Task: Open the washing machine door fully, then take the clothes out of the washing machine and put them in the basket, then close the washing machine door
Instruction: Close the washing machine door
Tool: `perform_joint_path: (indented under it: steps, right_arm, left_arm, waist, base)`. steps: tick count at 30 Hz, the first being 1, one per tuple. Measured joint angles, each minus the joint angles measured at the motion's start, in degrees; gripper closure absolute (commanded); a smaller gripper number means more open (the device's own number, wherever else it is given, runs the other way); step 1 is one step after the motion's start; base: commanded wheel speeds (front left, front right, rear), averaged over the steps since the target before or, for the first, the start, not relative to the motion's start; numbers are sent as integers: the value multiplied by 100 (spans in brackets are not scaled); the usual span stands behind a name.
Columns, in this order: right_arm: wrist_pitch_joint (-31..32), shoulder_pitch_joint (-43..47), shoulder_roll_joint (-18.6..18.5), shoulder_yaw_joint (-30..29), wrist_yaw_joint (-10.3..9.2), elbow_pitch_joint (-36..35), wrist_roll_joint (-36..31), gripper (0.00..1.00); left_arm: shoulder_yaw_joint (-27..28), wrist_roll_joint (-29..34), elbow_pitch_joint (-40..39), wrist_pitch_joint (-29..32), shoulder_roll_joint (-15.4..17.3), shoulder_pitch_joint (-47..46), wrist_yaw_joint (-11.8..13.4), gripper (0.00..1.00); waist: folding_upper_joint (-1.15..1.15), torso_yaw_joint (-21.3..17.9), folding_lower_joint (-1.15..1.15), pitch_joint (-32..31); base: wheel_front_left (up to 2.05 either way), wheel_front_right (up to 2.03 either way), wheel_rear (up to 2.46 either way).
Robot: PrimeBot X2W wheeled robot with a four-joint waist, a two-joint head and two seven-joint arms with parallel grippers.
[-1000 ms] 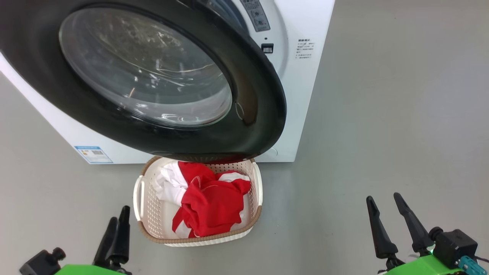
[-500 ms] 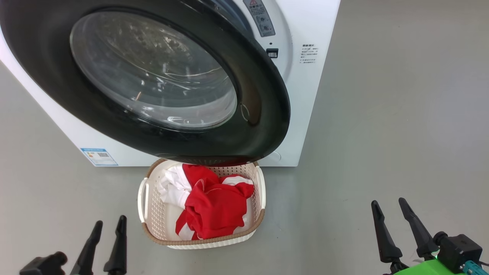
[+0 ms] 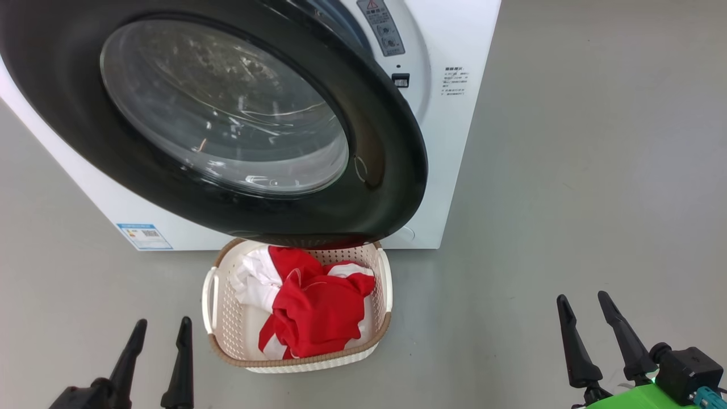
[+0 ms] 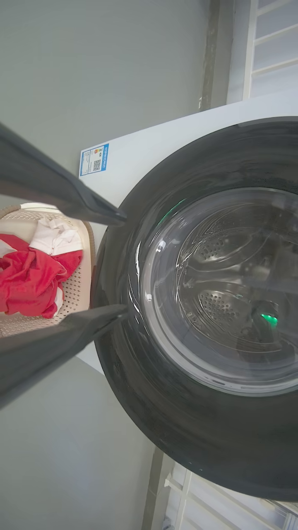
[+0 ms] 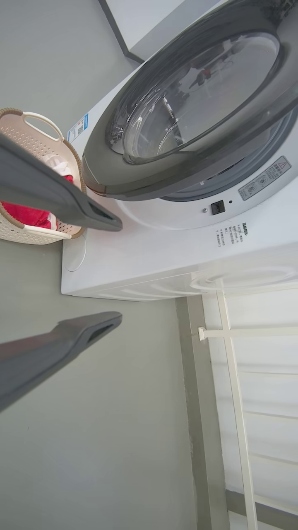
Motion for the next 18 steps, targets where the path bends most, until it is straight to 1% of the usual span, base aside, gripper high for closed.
perform_joint_path:
  steps: [1, 6, 9, 17, 18]
  right_arm:
    - [0, 0, 1, -4, 0, -1, -1, 0]
    - [0, 1, 1, -11, 0, -1, 0, 0]
    - [0, 1, 1, -11, 0, 0, 0, 0]
    - [0, 0, 3, -1, 0, 0, 0, 0]
    - [0, 0, 3, 1, 0, 0, 0, 25]
  left_arm:
    - [35, 121, -42, 0, -34, 57, 0, 0]
    - [54, 278, -51, 0, -115, 154, 0, 0]
    - [49, 304, -49, 0, -169, 154, 0, 0]
    - [46, 304, -49, 0, -176, 153, 0, 0]
    - [43, 304, -49, 0, -177, 153, 0, 0]
  waist:
    - [0, -15, 0, -14]
    - [0, -25, 0, -23]
    - [0, -20, 0, -12]
    - [0, -12, 0, -3]
    - [0, -8, 0, -6]
  base:
    - [0, 0, 0]
    - [0, 0, 0]
    - [0, 0, 0]
    - [0, 0, 0]
    - [0, 0, 0]
